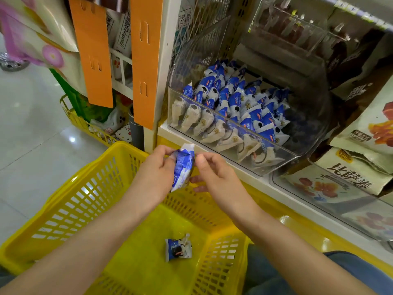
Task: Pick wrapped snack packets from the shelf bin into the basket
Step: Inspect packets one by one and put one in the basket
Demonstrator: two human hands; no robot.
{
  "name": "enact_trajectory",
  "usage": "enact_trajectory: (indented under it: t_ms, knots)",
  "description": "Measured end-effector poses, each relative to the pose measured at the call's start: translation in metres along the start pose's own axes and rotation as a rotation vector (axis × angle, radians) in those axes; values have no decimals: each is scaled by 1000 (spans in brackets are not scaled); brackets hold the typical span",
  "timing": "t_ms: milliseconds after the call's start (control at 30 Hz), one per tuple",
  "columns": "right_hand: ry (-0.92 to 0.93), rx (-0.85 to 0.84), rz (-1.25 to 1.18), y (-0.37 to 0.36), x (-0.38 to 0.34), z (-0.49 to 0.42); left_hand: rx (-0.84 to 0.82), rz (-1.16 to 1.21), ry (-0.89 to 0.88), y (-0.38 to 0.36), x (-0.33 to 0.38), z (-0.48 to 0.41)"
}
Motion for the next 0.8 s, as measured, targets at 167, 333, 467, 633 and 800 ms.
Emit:
enact_trajectory:
  t_ms: [167, 333, 467, 633, 800]
  knots:
    - [-114, -21, -74, 10, 4, -2, -118, 259, 191, -10, -3, 8]
    - [-102, 46, -173, 19, 3, -5, -184, 347, 251, -14, 0, 8]
    - [39, 221, -160, 31, -8, -4, -223, 348, 225, -15, 3, 3]
    - [322, 352, 29, 34, -23, 9, -317, 296, 137, -19, 18, 4]
    - [529, 341, 178, 47, -47, 14, -303, 341, 3, -12, 42, -2]
Point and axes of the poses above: each hand's wrist, its own z-axis away from the middle knuckle, its own y-axis out of the back of the hand, x = y × z, the point moved 5 cm from there along -z, towards the middle knuckle, and after that the axes turned 5 degrees about -y, right-handed, at the moved point
